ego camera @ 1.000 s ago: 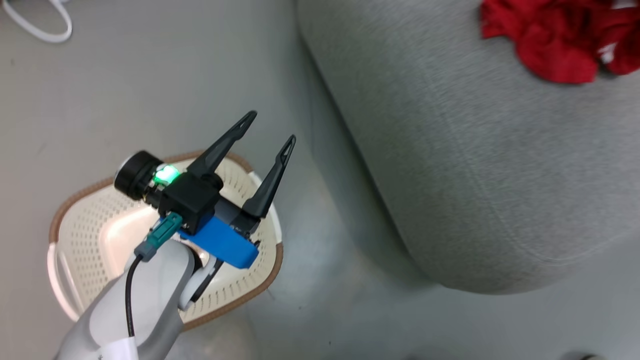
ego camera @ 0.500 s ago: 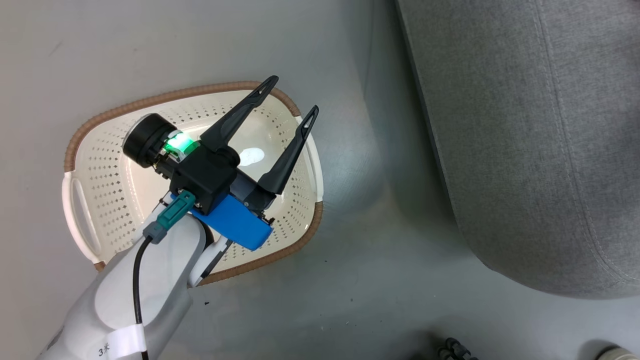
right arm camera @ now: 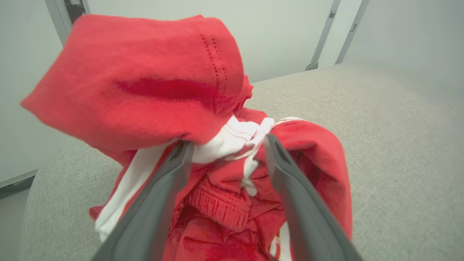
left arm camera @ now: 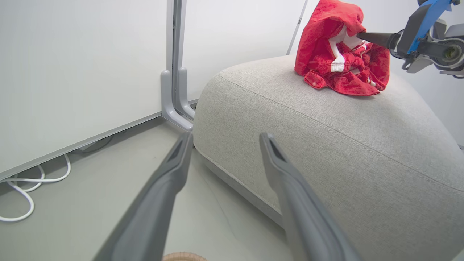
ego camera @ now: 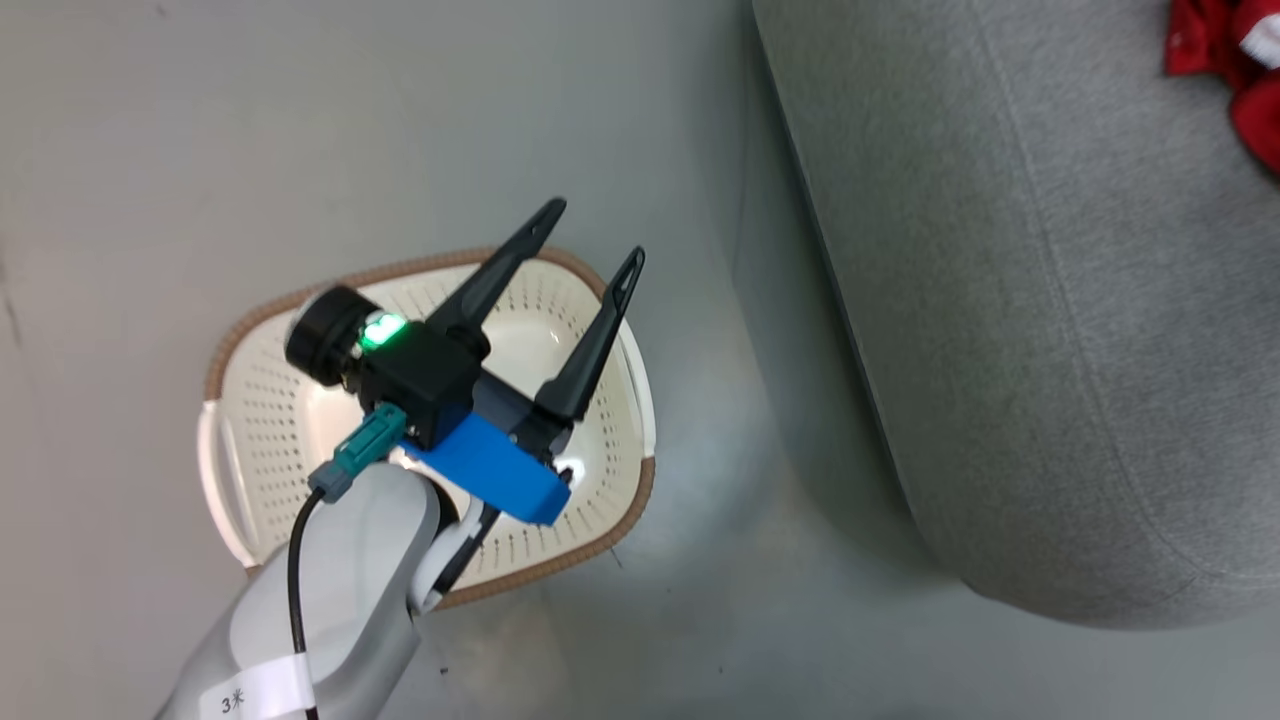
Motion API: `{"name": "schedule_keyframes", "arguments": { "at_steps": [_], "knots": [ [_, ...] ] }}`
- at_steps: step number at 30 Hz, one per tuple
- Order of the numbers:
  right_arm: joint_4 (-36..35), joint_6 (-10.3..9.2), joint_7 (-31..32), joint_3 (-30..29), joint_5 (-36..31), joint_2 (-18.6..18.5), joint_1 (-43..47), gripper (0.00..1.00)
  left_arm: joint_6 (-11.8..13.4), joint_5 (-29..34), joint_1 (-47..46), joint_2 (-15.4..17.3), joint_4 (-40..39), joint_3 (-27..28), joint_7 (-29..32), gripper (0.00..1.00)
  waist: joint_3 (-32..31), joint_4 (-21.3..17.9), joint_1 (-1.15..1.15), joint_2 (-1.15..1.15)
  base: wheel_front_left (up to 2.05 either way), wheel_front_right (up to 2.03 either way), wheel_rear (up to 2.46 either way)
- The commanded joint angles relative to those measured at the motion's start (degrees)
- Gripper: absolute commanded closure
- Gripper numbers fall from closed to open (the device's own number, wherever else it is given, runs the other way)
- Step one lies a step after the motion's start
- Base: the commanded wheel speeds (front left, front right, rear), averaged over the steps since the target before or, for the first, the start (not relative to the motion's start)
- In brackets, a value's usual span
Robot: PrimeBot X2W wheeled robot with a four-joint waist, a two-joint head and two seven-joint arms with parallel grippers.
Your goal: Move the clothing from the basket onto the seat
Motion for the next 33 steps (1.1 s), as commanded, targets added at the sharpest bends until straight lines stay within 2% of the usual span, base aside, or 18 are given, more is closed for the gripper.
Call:
{"name": "schedule_keyframes", "arguments": {
  "at_steps": [1, 5, 16, 24, 33],
  "knots": [
    [-0.3, 0.01, -0.4, 0.4, -0.3, -0.2, 1.7, 0.0, -0.1, -0.4, 1.4, -0.2, 0.4, 0.7, -0.2, 0.0, -4.2, 1.0, -0.01, 0.0, 0.0, 0.0, 0.0],
    [-1.8, 0.01, -0.6, 3.1, -0.9, 0.7, 5.9, 0.0, -0.1, -1.2, 5.6, -1.4, 1.1, 3.3, -0.2, 0.0, -10.0, 1.6, -0.01, 0.0, 0.0, 0.0, 0.0],
    [-12.4, 0.01, -1.5, 12.4, 0.1, 7.1, 21.3, 0.0, -0.1, 0.1, 18.3, -5.1, 1.6, 13.1, -0.2, 0.0, -23.6, 3.9, -0.01, 0.0, 0.0, 0.0, 0.0],
    [-24.0, 0.01, 0.9, 17.8, 1.2, 10.7, 32.8, 0.0, -0.1, 1.4, 24.3, -6.5, 1.7, 18.4, -0.2, 0.0, -29.4, 7.2, -0.01, 0.0, 0.0, 0.0, 0.0],
    [-37.8, 0.01, 5.4, 18.7, 2.1, 14.6, 45.3, 0.0, -0.1, 1.2, 29.3, -7.8, 1.9, 24.0, -0.2, 0.0, -33.4, 10.8, -0.01, 0.0, 0.0, 0.0, 0.0]
  ]
}}
